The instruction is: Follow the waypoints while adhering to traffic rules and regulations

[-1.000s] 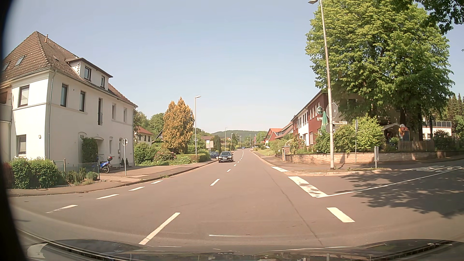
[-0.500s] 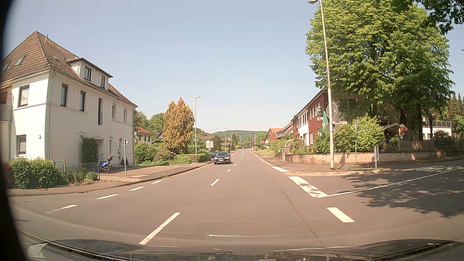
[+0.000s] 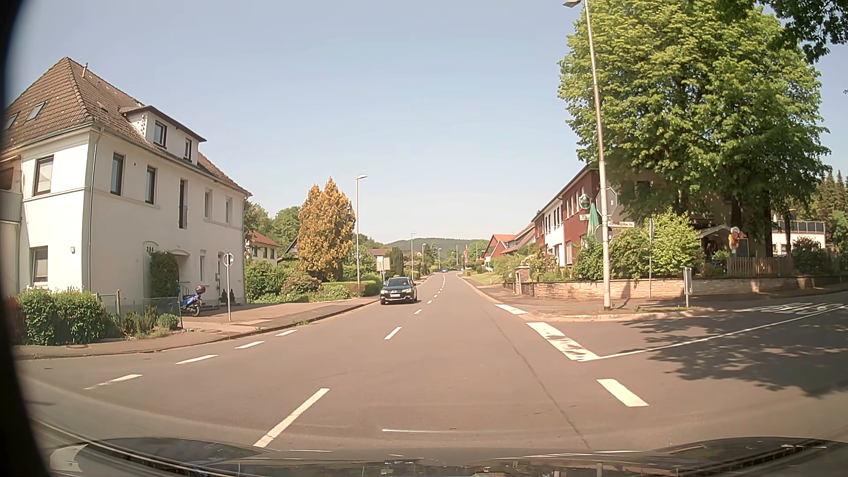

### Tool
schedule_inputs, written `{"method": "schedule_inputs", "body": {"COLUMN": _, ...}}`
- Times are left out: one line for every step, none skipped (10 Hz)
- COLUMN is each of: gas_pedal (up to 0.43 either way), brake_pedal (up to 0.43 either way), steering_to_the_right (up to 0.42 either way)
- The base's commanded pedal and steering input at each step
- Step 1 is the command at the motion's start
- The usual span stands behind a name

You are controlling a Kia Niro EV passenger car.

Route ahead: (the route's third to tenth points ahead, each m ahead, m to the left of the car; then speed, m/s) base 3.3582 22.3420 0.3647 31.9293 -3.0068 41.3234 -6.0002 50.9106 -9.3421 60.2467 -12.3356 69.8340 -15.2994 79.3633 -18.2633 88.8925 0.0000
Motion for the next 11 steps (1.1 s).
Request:
{"method": "schedule_inputs", "body": {"gas_pedal": 0.000, "brake_pedal": 0.256, "steering_to_the_right": -0.057}}
{"method": "schedule_inputs", "body": {"gas_pedal": 0.000, "brake_pedal": 0.262, "steering_to_the_right": -0.057}}
{"method": "schedule_inputs", "body": {"gas_pedal": 0.000, "brake_pedal": 0.256, "steering_to_the_right": -0.057}}
{"method": "schedule_inputs", "body": {"gas_pedal": 0.000, "brake_pedal": 0.256, "steering_to_the_right": -0.057}}
{"method": "schedule_inputs", "body": {"gas_pedal": 0.000, "brake_pedal": 0.256, "steering_to_the_right": -0.057}}
{"method": "schedule_inputs", "body": {"gas_pedal": 0.000, "brake_pedal": 0.256, "steering_to_the_right": -0.057}}
{"method": "schedule_inputs", "body": {"gas_pedal": 0.000, "brake_pedal": 0.256, "steering_to_the_right": -0.057}}
{"method": "schedule_inputs", "body": {"gas_pedal": 0.000, "brake_pedal": 0.262, "steering_to_the_right": -0.057}}
{"method": "schedule_inputs", "body": {"gas_pedal": 0.000, "brake_pedal": 0.256, "steering_to_the_right": -0.057}}
{"method": "schedule_inputs", "body": {"gas_pedal": 0.000, "brake_pedal": 0.256, "steering_to_the_right": -0.057}}
{"method": "schedule_inputs", "body": {"gas_pedal": 0.000, "brake_pedal": 0.262, "steering_to_the_right": -0.057}}
